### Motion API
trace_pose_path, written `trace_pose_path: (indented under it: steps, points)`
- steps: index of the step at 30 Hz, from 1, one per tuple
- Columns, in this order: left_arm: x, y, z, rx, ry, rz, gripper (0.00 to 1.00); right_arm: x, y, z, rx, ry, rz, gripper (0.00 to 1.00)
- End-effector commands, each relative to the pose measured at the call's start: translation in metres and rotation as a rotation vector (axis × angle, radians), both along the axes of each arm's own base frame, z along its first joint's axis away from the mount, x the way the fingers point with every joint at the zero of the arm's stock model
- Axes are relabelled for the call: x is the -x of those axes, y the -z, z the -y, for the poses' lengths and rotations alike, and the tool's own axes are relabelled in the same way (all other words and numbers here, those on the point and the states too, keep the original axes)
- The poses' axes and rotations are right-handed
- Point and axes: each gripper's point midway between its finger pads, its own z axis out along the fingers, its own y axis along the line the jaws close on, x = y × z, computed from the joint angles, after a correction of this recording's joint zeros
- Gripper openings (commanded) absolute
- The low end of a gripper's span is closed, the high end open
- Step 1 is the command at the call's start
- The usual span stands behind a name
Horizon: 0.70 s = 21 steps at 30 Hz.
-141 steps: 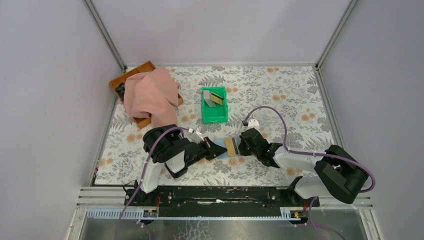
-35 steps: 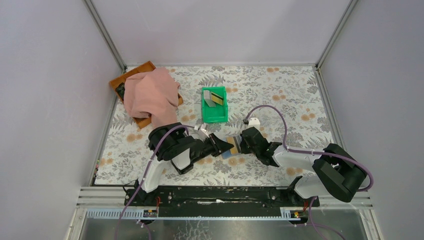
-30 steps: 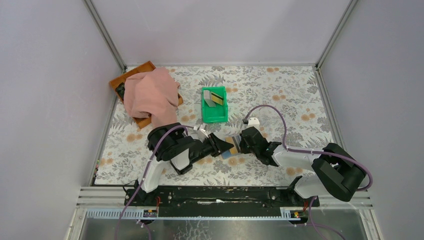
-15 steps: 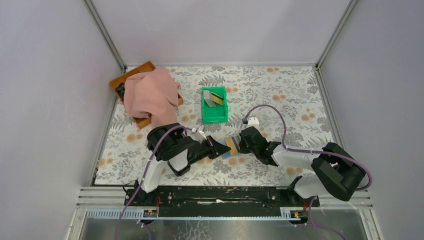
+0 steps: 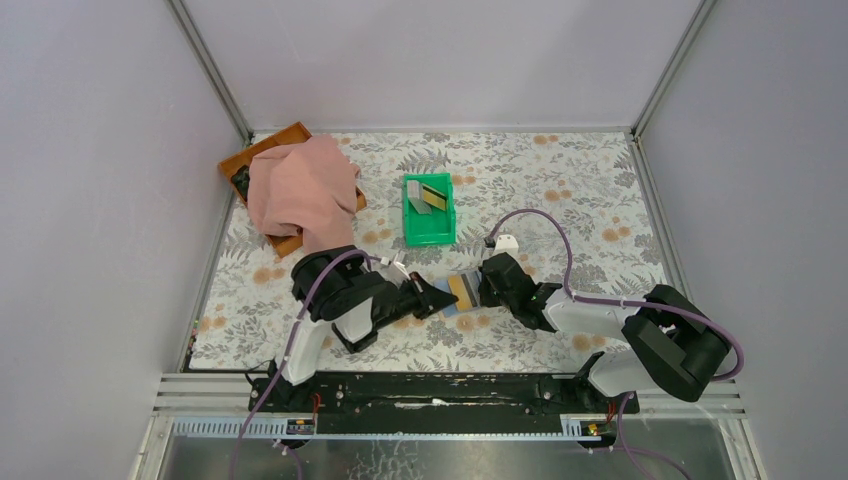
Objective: Take the credit cards out of the card holder
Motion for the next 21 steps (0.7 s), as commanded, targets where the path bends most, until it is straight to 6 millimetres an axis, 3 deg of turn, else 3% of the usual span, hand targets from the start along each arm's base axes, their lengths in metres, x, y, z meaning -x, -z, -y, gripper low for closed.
trace_pose_path:
  steps: [1,9,21]
  points:
    - [0.0,-0.005,-0.018,-0.015,-0.014,0.04,0.0,0.028,0.027,0.007,0.054,-0.041,-0.134,0.0]
    - [0.002,-0.01,-0.035,-0.03,-0.02,0.053,0.0,0.027,0.026,0.008,0.054,-0.038,-0.135,0.0]
    - [-0.001,-0.039,-0.053,-0.005,-0.037,0.13,0.0,0.026,0.021,0.008,0.038,-0.039,-0.118,0.0]
